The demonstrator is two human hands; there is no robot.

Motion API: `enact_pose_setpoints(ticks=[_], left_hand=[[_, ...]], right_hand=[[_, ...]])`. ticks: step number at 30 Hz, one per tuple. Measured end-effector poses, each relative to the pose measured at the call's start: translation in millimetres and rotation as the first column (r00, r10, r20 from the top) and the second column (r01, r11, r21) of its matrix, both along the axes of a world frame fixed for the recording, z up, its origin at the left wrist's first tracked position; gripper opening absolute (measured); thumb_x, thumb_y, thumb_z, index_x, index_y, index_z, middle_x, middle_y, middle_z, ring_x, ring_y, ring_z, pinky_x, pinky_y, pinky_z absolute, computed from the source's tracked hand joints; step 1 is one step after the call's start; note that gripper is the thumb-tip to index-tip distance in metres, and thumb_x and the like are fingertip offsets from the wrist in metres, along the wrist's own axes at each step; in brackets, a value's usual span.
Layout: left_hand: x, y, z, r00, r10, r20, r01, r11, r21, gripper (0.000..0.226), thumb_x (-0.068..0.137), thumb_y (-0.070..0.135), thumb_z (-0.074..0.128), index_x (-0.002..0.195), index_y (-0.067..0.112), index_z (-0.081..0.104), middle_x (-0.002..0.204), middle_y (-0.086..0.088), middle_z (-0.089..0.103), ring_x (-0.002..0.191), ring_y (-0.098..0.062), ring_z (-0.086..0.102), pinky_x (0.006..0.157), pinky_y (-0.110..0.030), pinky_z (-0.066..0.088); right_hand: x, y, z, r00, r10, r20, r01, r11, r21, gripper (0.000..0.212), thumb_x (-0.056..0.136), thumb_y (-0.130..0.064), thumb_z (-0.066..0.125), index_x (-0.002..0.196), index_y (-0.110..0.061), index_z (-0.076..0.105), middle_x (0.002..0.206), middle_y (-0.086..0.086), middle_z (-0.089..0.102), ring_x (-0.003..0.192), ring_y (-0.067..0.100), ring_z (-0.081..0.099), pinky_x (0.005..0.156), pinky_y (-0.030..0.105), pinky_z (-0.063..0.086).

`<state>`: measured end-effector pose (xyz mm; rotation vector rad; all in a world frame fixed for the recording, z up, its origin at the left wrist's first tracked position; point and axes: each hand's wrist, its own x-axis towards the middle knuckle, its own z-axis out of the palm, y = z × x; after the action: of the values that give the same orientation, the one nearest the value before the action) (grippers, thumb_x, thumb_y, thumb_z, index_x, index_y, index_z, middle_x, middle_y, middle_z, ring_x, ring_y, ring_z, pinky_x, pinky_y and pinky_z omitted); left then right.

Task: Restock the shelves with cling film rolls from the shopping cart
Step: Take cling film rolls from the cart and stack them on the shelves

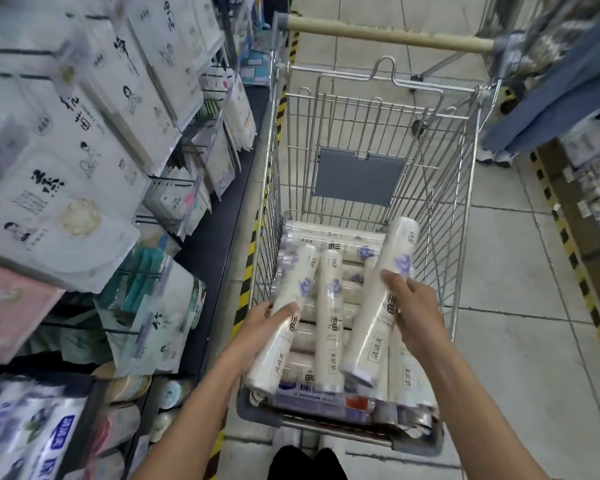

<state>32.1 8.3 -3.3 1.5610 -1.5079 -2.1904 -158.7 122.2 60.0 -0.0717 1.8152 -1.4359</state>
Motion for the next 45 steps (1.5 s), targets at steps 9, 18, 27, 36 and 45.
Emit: enact_pose_setpoints(ticks=[9,18,27,36,45], left_hand=[[47,-3,103,0.976,0.018,-0.215,-0.015,1.000,0.016,0.044,0.088,0.039,0.053,0.121,0.009,0.051,0.095,-0.018,0.067,0.067,-0.024,0.064,0.054,-0.031,0.055],[142,78,202,0.996,0.090,0.013,-0.080,0.936,-0.342,0.065,0.067,0.020,0.082,0.120,0.026,0.046,0.089,0.003,0.073,0.075,-0.018,0.068,0.064,-0.022,0.051],[262,196,262,0.769,0.597,0.227,-0.256,0.614,-0.747,0.056,0.058,0.030,0.082,0.108,0.026,0.058,0.100,0.009,0.065,0.087,-0.002,0.060,0.073,-0.014,0.043],[393,211,253,0.554,0.743,0.375,-0.194,0.553,-0.810,0.047,0.046,0.057,0.073,0.090,0.054,0.056,0.097,0.021,0.067,0.087,0.000,0.064,0.082,-0.027,0.052],[495,112,182,0.505,0.765,0.398,-0.112,0.516,-0.849,0.054,0.072,0.021,0.081,0.120,0.019,0.056,0.111,0.006,0.059,0.105,-0.007,0.056,0.086,-0.017,0.038]], right_hand=[[23,9,37,0.793,0.185,0.581,0.025,0.942,-0.334,0.027,0.086,-0.027,0.057,0.094,-0.002,0.059,0.071,0.010,0.063,0.056,0.020,0.061,0.061,0.034,0.058],[85,5,88,0.647,0.687,0.330,-0.547,0.720,-0.428,0.072,0.055,-0.033,0.080,0.114,-0.004,0.051,0.074,0.013,0.057,0.059,0.025,0.058,0.049,0.031,0.051],[197,24,131,0.260,0.920,0.294,-0.831,0.369,-0.417,0.081,0.044,-0.037,0.084,0.112,-0.002,0.057,0.065,0.018,0.061,0.054,0.028,0.062,0.048,0.032,0.050],[321,13,125,0.073,0.939,0.336,-0.822,0.247,-0.513,0.045,0.063,-0.028,0.073,0.097,-0.002,0.057,0.064,0.014,0.058,0.049,0.023,0.057,0.045,0.032,0.049],[411,-55,86,0.124,0.933,0.337,-0.674,0.328,-0.661,0.045,0.069,-0.027,0.071,0.105,-0.004,0.056,0.079,0.013,0.058,0.069,0.024,0.063,0.057,0.032,0.057]])
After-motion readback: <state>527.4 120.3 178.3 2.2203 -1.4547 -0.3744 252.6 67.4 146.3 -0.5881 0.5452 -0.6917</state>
